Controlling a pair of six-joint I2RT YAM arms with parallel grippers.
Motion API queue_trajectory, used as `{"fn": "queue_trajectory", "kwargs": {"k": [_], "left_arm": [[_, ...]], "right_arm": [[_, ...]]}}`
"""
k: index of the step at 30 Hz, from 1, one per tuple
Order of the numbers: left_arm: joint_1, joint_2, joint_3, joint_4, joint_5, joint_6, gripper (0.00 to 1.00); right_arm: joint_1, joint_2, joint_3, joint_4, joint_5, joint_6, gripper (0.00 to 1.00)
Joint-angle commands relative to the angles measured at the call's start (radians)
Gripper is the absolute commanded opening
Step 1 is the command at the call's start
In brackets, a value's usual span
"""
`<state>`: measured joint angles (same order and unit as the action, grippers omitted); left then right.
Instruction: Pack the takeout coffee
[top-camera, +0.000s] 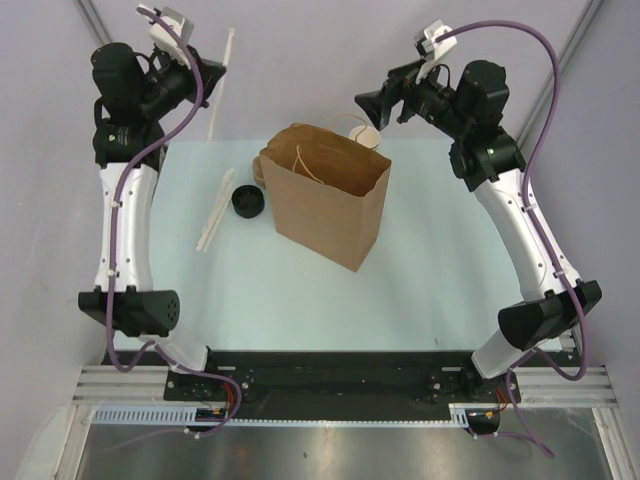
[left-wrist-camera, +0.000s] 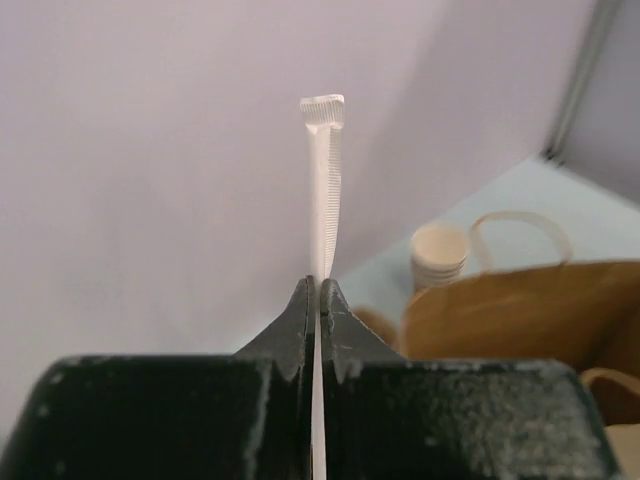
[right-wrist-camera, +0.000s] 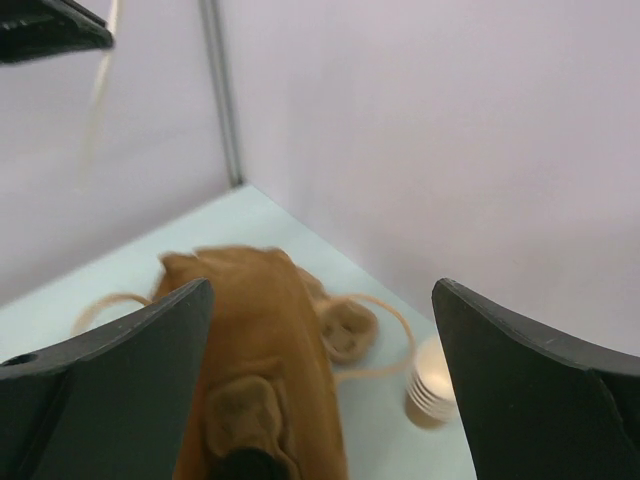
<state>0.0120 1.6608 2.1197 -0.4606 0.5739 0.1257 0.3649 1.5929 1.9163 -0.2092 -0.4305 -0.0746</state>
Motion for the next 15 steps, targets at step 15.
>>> {"fn": "queue_trajectory", "kwargs": {"k": [15], "left_arm": [[-0.326, -0.093, -0.15, 0.668, 0.254, -0.322, 0.0]], "right_arm": [[0.183, 0.131, 0.251, 0.433, -0.105, 0.319, 0.83]]}}
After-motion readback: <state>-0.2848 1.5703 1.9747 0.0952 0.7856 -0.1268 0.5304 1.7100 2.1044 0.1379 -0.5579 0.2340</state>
